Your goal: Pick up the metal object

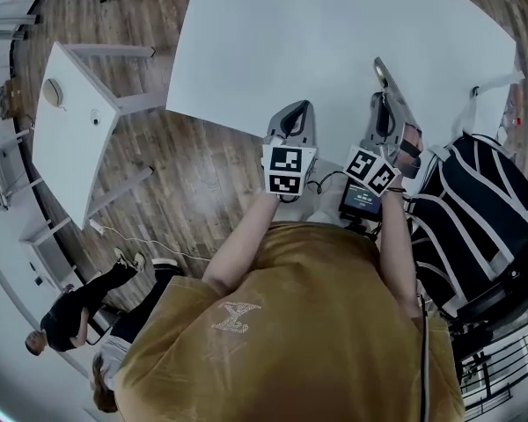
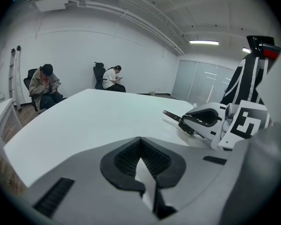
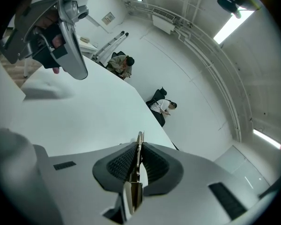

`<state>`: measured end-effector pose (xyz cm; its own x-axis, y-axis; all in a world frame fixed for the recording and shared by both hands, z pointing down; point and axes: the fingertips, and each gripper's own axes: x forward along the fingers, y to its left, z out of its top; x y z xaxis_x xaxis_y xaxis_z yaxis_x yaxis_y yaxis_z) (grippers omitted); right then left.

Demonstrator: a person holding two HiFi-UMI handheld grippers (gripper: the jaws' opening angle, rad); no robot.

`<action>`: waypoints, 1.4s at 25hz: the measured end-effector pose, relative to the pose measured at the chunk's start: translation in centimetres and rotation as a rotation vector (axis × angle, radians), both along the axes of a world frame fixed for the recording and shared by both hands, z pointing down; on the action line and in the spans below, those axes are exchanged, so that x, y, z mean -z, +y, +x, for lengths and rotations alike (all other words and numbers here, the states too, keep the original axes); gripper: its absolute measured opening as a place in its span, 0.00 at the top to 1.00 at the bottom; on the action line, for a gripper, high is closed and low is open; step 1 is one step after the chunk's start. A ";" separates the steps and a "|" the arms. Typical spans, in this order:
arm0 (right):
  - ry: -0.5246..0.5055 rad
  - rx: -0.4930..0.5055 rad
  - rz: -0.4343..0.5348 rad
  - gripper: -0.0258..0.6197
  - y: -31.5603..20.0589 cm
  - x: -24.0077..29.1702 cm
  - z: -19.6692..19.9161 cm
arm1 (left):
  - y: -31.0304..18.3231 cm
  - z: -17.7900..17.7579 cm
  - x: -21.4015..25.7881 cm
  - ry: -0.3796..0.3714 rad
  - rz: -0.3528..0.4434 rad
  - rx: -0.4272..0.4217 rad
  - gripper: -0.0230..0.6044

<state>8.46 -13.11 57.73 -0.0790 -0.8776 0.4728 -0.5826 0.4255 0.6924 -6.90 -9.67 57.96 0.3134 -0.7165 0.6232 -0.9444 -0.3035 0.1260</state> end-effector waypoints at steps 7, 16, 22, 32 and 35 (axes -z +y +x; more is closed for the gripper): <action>-0.061 -0.035 0.020 0.90 1.0 2.7 0.8 | -0.2 1.5 2.0 0.002 0.054 -0.020 0.96; -0.185 -0.038 0.093 0.90 3.4 8.4 0.1 | 0.7 2.5 6.6 0.015 0.165 -0.019 0.96; -0.332 -0.082 0.171 0.90 3.6 13.2 0.8 | 0.3 2.1 10.9 0.030 0.283 0.009 0.96; -0.473 -0.102 0.256 0.90 4.1 18.4 -0.2 | 0.4 -0.6 14.8 0.056 0.390 0.055 0.96; -0.507 -0.120 0.267 0.90 4.1 20.0 0.2 | 0.0 -0.8 16.7 0.066 0.416 0.059 0.96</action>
